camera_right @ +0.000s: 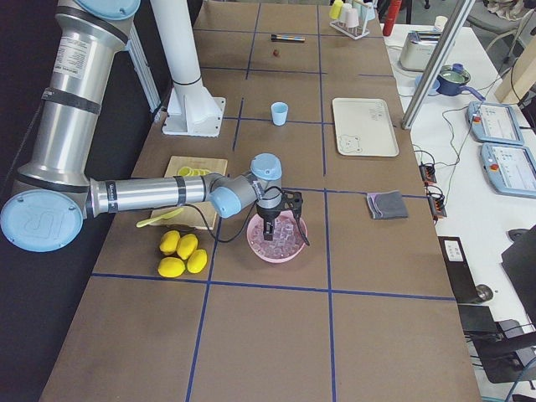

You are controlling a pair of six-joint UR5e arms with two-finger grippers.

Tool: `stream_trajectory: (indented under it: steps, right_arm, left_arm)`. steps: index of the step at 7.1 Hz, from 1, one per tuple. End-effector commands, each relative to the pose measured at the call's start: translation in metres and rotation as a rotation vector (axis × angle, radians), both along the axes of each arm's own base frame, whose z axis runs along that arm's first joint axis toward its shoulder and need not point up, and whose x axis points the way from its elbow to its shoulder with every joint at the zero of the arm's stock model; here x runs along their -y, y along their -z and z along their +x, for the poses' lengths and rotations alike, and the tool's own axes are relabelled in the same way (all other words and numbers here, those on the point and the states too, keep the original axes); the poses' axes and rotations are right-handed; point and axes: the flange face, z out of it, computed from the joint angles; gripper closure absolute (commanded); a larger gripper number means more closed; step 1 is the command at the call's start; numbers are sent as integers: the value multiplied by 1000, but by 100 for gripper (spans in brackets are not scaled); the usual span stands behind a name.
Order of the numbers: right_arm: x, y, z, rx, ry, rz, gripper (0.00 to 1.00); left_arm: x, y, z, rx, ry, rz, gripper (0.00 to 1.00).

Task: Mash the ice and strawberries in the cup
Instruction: 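Grasp a third ice cube from the bowl with the right gripper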

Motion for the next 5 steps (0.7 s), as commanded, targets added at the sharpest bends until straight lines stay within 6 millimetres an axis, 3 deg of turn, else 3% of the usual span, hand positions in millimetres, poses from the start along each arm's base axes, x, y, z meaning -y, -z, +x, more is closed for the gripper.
stream_trajectory:
  steps: [1,2,4,5]
  right_arm:
    - [-9,-8,-2,-20,16,-8,34]
    - [-12,-11,-1,-24,17,-15,40]
    - [-11,-9,-1,-22,20,-9,79]
    - [-9,-7,-2,-19,21,-3,92]
  left_arm:
    - [0,0,0,0,0,0,0]
    - [0,0,0,0,0,0,0]
    - [0,0,0,0,0,0,0]
    - [0,1,1,0,-2,2,0]
